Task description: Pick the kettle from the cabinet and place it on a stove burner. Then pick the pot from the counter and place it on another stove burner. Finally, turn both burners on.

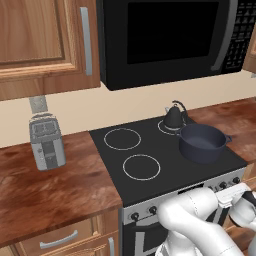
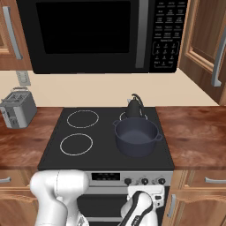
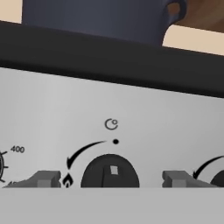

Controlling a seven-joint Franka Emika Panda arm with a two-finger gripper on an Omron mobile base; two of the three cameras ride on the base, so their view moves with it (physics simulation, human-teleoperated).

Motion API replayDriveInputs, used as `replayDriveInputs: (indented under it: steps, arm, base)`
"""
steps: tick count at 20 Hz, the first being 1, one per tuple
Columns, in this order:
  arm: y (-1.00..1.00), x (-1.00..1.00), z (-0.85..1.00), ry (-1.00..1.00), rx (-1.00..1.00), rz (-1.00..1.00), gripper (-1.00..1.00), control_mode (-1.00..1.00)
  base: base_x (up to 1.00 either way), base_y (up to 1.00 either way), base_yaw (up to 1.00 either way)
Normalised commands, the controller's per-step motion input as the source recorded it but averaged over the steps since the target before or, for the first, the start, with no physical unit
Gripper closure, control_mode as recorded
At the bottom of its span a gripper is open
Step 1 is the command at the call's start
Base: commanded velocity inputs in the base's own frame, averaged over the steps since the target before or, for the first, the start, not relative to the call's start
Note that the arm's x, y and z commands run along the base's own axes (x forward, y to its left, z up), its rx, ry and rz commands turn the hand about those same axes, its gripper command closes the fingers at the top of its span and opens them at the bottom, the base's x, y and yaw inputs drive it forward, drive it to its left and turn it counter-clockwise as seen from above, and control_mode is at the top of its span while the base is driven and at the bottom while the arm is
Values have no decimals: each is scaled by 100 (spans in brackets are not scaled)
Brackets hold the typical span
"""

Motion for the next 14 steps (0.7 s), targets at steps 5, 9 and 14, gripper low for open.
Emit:
replayDriveInputs:
  steps: [5,9,14]
  arm:
    - [8,5,0,0,0,0,100,-100]
    - [5,1,0,0,0,0,100,-100]
    - [2,0,0,0,0,0,100,-100]
  base:
    - [0,0,0]
    - [0,0,0]
    - [0,0,0]
